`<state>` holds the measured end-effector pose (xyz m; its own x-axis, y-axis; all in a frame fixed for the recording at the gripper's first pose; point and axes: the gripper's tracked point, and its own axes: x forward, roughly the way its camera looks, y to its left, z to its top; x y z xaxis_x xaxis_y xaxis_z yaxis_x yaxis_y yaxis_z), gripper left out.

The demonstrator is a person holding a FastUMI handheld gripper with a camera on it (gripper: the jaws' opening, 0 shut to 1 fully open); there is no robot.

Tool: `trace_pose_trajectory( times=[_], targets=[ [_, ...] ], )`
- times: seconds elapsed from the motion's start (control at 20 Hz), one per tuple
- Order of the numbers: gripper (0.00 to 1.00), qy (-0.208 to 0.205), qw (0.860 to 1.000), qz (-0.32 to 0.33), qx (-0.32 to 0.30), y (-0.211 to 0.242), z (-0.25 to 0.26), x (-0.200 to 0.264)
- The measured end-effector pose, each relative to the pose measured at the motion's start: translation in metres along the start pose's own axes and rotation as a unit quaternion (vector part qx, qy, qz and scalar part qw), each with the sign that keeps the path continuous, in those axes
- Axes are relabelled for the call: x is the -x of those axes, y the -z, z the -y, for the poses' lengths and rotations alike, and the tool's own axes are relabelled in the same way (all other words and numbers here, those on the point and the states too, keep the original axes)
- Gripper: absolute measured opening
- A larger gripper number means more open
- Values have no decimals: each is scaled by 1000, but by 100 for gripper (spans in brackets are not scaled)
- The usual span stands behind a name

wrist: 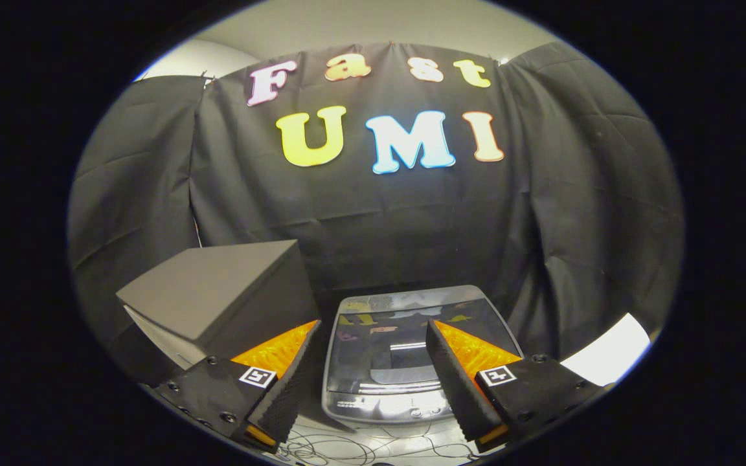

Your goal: Put the clothes into the washing machine and then close the washing machine lid.

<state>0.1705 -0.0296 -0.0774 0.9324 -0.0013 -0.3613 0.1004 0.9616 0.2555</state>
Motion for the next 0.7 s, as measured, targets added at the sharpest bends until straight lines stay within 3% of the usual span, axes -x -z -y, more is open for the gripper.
trace_pose_trajectory(
  times=[0.3,0.45,0.6,0.7],
  targets=[
    [98,-21,998,60,6,-10,-38,79],
    [98,-18,996,84,15,-18,-43,103],
    [98,-37,988,148,16,-42,-59,128],
    [98,-48,987,147,35,-25,-65,131]
  ],
)
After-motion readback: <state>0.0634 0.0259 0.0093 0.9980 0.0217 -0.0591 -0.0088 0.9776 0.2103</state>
